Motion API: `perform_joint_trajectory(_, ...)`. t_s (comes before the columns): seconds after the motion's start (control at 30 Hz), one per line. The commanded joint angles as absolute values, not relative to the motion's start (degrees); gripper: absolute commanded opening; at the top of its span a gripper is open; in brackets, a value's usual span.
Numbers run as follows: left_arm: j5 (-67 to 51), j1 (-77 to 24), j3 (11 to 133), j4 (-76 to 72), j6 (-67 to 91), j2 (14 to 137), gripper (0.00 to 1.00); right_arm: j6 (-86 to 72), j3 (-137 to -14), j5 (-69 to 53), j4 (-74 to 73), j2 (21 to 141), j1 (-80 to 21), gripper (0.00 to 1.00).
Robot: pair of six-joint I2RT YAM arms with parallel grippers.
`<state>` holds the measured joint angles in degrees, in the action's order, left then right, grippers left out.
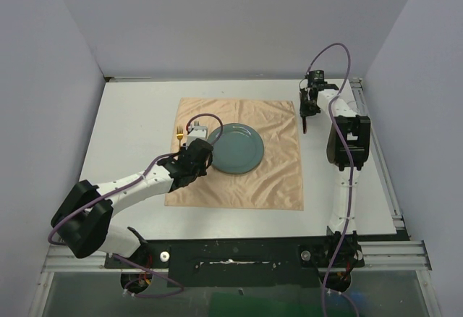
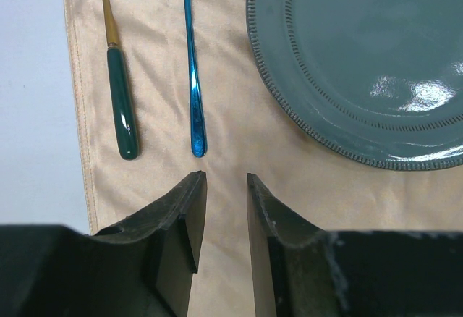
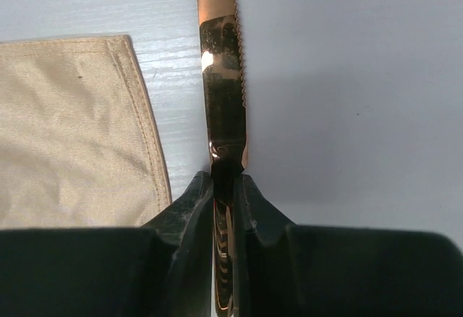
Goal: Set the dinner table for one person
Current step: Pick up the knife at the center of the board.
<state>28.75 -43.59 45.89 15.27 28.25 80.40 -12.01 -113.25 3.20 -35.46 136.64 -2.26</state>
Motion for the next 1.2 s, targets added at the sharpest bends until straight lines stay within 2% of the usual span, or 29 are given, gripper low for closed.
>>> perform_joint_trajectory(0.0, 30.07, -44.03, 46.32, 14.82, 28.48, 80.86, 0.27, -10.99, -111.6, 2.26, -40.69, 142.65, -2.15, 0.0)
perform_joint_trajectory(0.33, 29.83, -44.03, 46.14, 14.94, 28.66, 80.76, 0.26, -11.15, -107.28, 1.06, -40.69, 140.0, -2.15, 0.0)
perform_joint_trajectory(0.7, 28.96, -44.27, 46.09, 13.67, 28.65, 81.38, 0.26, -13.22, -96.89, 3.38, -38.25, 126.33, -4.29, 0.0)
perform_joint_trajectory(1.17, 28.76, -44.38, 44.94, 12.52, 28.39, 80.47, 0.26, -16.08, -92.76, 9.31, -40.79, 112.92, -10.01, 0.0)
